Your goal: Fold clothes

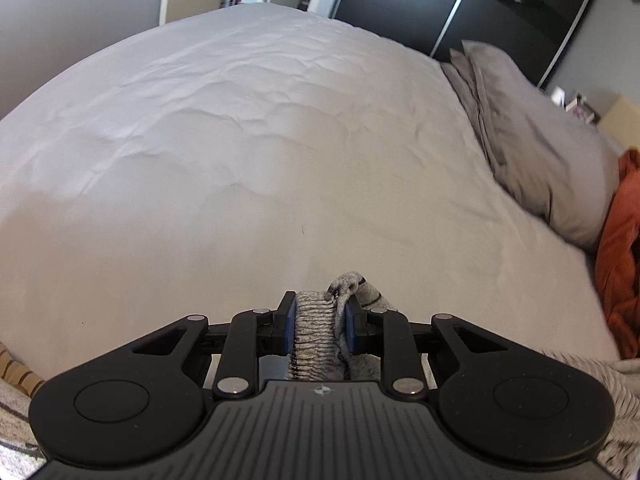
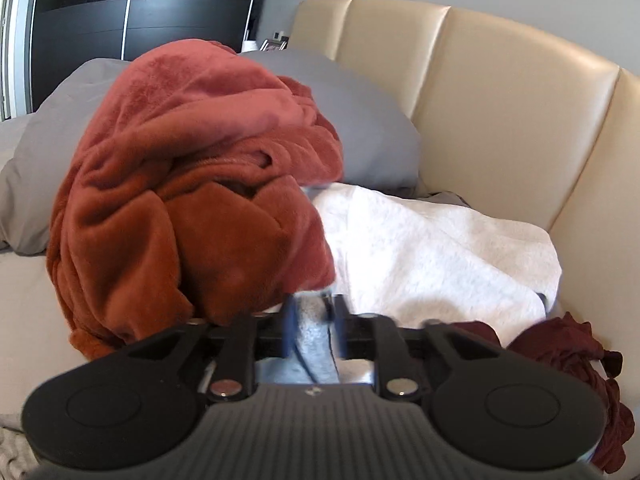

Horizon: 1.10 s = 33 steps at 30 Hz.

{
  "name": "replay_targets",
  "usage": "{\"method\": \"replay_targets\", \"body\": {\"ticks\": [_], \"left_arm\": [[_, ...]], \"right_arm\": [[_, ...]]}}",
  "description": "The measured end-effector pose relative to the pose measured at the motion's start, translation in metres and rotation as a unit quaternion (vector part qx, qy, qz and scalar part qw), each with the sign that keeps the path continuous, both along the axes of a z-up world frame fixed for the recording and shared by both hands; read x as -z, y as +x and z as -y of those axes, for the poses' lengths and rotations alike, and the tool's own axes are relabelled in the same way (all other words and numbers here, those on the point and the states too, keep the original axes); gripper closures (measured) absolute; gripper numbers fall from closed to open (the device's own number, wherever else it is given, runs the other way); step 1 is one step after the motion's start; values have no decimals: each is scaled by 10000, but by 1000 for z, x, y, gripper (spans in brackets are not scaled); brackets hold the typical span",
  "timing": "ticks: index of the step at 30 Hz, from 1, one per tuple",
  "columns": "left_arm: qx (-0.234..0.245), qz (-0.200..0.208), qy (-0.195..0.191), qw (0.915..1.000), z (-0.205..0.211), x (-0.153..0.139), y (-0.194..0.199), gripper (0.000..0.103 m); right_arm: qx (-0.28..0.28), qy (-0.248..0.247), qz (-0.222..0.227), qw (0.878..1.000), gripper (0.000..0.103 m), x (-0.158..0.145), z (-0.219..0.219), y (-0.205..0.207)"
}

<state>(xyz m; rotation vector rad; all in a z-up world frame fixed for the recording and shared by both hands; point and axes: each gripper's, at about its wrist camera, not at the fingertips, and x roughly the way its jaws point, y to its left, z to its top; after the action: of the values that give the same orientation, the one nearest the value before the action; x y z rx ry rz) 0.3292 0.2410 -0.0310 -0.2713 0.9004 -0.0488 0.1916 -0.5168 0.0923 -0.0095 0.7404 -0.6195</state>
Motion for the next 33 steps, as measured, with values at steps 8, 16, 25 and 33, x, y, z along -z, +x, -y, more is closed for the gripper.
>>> {"method": "replay_targets", "body": {"ticks": [8, 16, 25, 33], "left_arm": [[-35, -115, 110, 9999, 2, 4, -2, 82], [-10, -195, 298, 9994, 7, 7, -1, 82], [40, -346, 499, 9981, 10, 15, 3, 82], [64, -230, 426, 9988, 8, 5, -1, 82]], "right_arm": [[-450, 763, -228, 9958, 65, 43, 5, -75], [59, 2124, -173, 9770, 65, 109, 27, -111], [291, 3121, 102, 9496, 85, 146, 42, -85], [124, 2916, 933, 9519, 99, 79, 36, -94]]}}
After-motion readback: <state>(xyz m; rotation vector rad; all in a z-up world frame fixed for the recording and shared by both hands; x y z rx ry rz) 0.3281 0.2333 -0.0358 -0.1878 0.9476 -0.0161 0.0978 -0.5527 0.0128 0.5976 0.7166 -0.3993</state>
